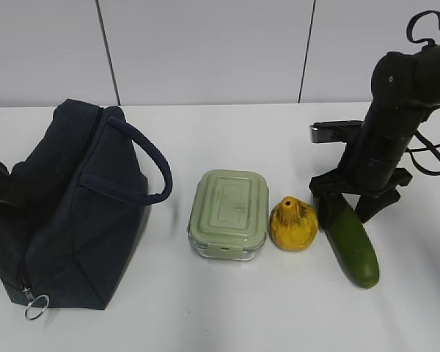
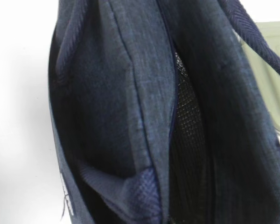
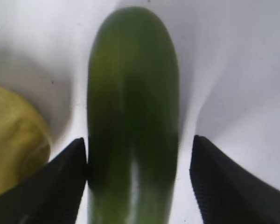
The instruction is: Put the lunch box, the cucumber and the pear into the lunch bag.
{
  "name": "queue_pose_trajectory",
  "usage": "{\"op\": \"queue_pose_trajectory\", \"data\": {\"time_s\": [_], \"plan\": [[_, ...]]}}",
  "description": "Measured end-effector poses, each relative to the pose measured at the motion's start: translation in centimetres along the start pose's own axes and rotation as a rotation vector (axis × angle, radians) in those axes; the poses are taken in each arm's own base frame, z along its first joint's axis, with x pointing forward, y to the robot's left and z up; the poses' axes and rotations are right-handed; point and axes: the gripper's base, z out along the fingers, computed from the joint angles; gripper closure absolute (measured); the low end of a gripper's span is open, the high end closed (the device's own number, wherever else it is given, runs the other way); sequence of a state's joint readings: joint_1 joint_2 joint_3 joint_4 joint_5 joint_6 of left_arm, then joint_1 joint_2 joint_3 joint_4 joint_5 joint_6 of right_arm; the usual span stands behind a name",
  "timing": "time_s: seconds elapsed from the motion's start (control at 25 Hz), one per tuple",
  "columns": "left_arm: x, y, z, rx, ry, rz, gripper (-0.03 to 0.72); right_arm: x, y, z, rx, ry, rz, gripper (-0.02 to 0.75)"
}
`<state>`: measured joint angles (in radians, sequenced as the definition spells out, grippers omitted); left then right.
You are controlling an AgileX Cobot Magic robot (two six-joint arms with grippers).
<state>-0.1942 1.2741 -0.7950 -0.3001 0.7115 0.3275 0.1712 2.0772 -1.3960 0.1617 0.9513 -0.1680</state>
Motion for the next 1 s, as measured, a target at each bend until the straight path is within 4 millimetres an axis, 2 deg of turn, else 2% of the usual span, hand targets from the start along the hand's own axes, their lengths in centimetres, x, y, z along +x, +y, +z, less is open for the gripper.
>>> {"op": "queue_pose_trajectory", "data": {"time_s": [0.08, 0.12, 0.28, 0.36, 0.48, 0.6, 0.68, 0.76, 0.88, 1.0], "plan": [[0.0, 0.0, 0.0, -0.001, 0.0, 0.001, 0.704, 0.2, -0.1, 0.1, 0.011, 0.02, -0.009, 0.316], [0.0, 0.0, 0.0, -0.001, 0.0, 0.001, 0.704, 0.2, -0.1, 0.0, 0.012, 0.028, -0.009, 0.342], [0.0, 0.0, 0.0, -0.001, 0.0, 0.001, 0.704, 0.1, -0.1, -0.4, 0.016, 0.027, -0.015, 0.372], [0.0, 0.0, 0.0, -0.001, 0.0, 0.001, 0.704, -0.1, 0.1, -1.7, 0.018, -0.004, -0.013, 0.372], [0.0, 0.0, 0.0, -0.001, 0.0, 0.001, 0.704, -0.7, 0.7, -6.2, 0.019, -0.134, -0.024, 0.372], [0.0, 0.0, 0.0, -0.002, 0.001, 0.002, 0.704, -0.9, 2.5, -12.2, -0.032, -0.305, -0.034, 0.372], [0.0, 0.0, 0.0, -0.002, 0.001, 0.002, 0.704, -0.8, 4.9, -15.3, -0.107, -0.389, -0.091, 0.372], [0.0, 0.0, 0.0, -0.002, 0.001, 0.002, 0.704, -0.9, 8.5, -17.4, -0.214, -0.46, -0.185, 0.372], [0.0, 0.0, 0.0, -0.002, 0.001, 0.003, 0.704, -1.0, 15.3, -18.6, -0.404, -0.556, -0.331, 0.372], [0.0, 0.0, 0.0, -0.002, 0.001, 0.003, 0.704, -1.4, 21.1, -18.2, -0.546, -0.66, -0.442, 0.372]]}}
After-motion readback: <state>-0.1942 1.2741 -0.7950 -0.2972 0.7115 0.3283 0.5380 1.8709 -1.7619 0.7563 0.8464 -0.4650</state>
